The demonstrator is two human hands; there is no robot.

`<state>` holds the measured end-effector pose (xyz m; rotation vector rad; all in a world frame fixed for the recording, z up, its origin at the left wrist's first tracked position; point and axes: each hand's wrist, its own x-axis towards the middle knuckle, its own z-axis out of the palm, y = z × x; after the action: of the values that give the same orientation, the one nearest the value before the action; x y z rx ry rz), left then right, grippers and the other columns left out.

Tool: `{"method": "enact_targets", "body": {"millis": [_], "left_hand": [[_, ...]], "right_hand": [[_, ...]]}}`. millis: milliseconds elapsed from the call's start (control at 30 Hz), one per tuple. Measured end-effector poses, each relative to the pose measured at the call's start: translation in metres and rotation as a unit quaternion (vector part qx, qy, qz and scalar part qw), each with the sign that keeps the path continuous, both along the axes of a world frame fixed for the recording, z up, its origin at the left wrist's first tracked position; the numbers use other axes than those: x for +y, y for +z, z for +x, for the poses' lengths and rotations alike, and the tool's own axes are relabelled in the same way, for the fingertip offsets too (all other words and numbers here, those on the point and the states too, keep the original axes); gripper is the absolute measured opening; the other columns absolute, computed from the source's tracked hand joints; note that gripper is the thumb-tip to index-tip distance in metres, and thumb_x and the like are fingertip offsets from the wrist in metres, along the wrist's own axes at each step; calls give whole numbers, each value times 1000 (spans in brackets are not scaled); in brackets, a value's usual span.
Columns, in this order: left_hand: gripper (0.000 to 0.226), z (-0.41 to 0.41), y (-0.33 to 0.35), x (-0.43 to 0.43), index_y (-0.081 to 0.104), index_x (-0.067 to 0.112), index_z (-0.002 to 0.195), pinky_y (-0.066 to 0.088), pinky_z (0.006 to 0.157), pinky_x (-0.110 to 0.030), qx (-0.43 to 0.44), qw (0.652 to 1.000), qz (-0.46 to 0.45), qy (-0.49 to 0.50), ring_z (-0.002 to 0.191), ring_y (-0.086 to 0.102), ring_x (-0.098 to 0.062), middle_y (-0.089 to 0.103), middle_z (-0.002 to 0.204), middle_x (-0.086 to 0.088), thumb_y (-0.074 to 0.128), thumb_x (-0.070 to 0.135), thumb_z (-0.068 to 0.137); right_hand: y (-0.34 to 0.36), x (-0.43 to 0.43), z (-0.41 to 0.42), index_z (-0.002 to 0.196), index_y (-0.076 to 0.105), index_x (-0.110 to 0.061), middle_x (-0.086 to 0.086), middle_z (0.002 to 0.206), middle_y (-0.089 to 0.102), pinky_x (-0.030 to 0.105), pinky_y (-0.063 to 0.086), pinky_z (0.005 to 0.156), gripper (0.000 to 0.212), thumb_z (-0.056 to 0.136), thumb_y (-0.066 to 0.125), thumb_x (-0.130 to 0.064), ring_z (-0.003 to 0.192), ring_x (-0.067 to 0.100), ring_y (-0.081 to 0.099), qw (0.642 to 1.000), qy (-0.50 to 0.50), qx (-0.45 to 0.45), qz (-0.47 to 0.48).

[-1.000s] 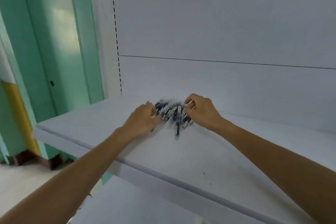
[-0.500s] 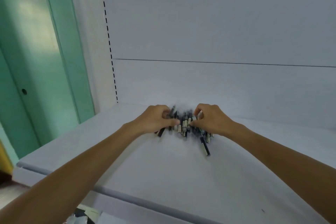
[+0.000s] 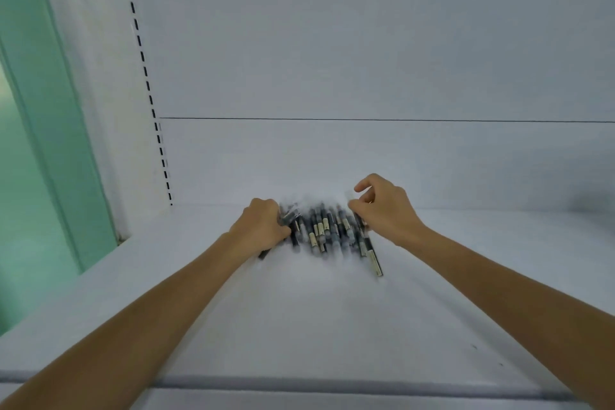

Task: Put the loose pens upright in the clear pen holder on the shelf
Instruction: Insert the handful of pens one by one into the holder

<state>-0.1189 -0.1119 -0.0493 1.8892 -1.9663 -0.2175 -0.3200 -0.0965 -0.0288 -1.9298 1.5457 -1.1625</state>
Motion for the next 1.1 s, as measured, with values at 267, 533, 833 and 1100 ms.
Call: {"method": "enact_targets", "body": {"millis": [267,533,833,1100], "left_hand": [[24,5,2,31,43,10,78,29,51,-29,-79,993,-82,-6,62,44,-20,42,65,0,39,25,96],[17,-51,11,58,37,19,94,35,48,-30,56,975,-146,-160,48,44,-17,47,58,2,28,31,101],[24,-225,12,92,42,15,99,35,53,-28,151,931,-49,-327,58,44,-13,47,71,1,53,34,91],[10,-403,6,141,35,14,98,30,44,-18,210,902,15,-377,55,41,-10,45,68,1,40,23,97]], "right_hand": [[-7,26,-3,118,50,-12,9,87,64,19,46,60,30,89,56,-12,67,11,56,998,-47,-16,-31],[0,66,-63,122,55,-25,7,84,61,36,58,68,38,93,43,-4,60,22,62,987,-114,-43,-102],[-1,132,-209,117,52,-19,6,84,59,28,59,59,35,87,61,-2,60,11,65,960,-234,-109,-112],[-3,210,-386,122,49,-13,13,93,61,42,60,66,40,86,64,-3,78,26,68,925,-331,-161,-94]]}}
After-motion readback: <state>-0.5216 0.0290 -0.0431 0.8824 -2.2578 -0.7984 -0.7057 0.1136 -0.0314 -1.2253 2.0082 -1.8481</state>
